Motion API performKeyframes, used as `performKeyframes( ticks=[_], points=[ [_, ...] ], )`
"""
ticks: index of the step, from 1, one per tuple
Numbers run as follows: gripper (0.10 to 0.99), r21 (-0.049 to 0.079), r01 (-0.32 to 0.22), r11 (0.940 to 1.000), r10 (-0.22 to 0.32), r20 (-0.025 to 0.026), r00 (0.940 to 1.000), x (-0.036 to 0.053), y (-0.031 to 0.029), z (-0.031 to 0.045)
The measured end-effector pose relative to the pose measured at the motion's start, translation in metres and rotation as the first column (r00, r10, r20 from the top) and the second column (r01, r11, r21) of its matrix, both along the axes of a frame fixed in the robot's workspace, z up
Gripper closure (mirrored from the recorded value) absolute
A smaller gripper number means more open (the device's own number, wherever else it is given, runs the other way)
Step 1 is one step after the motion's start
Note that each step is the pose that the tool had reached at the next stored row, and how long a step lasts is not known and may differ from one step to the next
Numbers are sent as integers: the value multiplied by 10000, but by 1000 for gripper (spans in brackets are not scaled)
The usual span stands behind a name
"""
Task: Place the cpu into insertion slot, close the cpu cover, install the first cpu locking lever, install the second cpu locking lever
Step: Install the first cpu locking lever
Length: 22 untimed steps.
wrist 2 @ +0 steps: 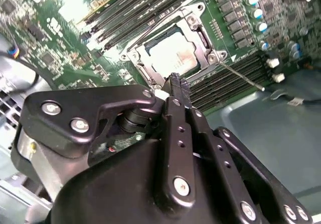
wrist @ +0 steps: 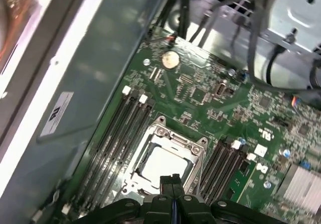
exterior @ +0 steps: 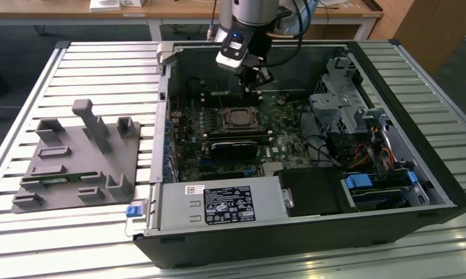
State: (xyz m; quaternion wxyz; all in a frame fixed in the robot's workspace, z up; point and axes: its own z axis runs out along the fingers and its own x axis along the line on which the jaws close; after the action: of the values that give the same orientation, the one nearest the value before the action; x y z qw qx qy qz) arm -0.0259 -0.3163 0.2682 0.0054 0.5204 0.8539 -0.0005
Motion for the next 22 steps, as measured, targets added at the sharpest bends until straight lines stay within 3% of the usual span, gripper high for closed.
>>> performKeyframes(
  ticks=[5, 11, 17, 22],
  points=[
    [980, -1, -903, 9959, 903, 0, 9959, 0, 0, -2],
    [980, 0, -1982, 9802, 1982, 0, 9802, 0, 0, -6],
    [980, 0, -3035, 9528, 3035, 0, 9528, 0, 0, -10],
    [980, 0, -3895, 9210, 3895, 0, 9210, 0, 0, -14]
  ],
)
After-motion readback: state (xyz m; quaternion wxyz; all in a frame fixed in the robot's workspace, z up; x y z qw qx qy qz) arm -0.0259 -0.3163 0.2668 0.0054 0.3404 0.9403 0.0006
